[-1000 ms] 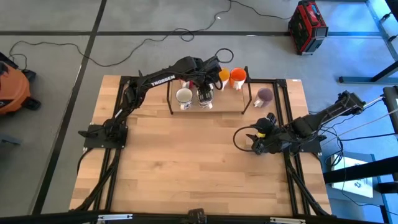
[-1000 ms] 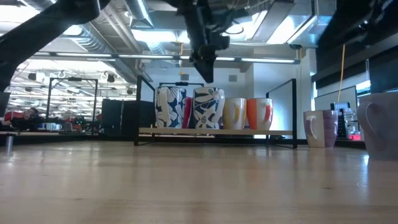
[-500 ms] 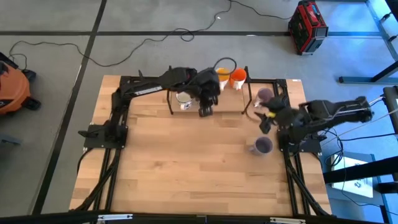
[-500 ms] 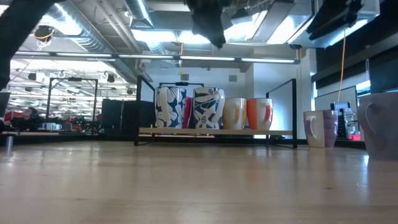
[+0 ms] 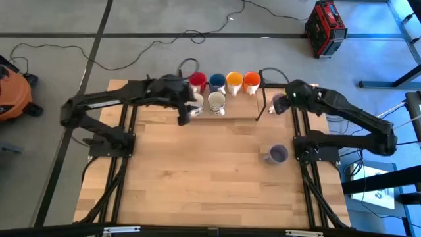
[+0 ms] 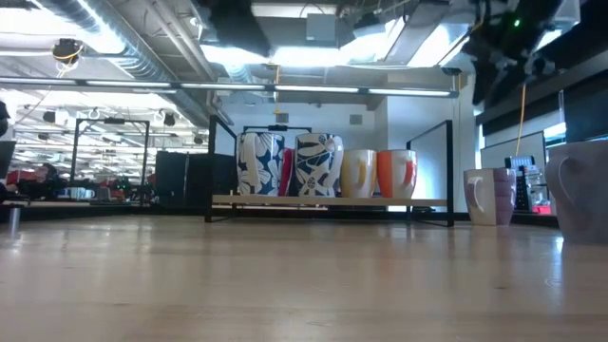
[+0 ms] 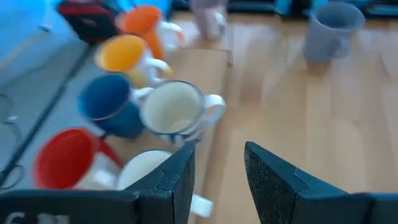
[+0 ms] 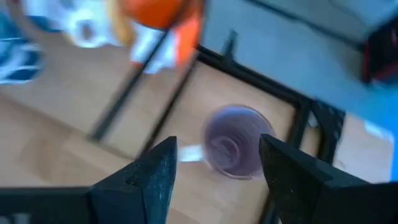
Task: Place coffee mugs
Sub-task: Put the violet mug on the shelf
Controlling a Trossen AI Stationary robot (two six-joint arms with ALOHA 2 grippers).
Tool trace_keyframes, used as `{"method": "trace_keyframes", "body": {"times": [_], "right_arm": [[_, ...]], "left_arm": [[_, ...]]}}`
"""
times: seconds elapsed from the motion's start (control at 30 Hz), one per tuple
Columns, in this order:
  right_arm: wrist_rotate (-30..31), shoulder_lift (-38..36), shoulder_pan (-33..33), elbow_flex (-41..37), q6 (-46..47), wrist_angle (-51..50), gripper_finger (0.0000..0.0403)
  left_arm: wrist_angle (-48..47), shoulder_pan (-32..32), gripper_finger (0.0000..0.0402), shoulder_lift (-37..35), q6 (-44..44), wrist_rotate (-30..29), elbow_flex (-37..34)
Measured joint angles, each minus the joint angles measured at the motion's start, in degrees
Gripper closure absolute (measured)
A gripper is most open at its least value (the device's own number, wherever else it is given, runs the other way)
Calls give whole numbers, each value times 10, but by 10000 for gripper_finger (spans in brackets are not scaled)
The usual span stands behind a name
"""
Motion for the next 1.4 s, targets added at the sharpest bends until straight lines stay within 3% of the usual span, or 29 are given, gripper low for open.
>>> {"method": "trace_keyframes", "body": {"times": [0.13,0.33,0.67,0.9,1.4], "right_arm": [[-75,35,-104,0,-43,-4,189],[-94,98,-191,0,-70,0,189],[-98,143,-185,-1,-23,-6,189],[-94,156,-185,-50,-6,-29,189],[-75,155,-185,-131,97,65,189]], "left_arm": [[31,6,269,-55,-5,-33,-54],[30,7,269,-69,-21,-37,-69],[30,-1,269,-56,-12,-37,-70],[32,-1,269,-57,-16,-37,-70],[46,-1,269,-57,-16,-37,-70]]}}
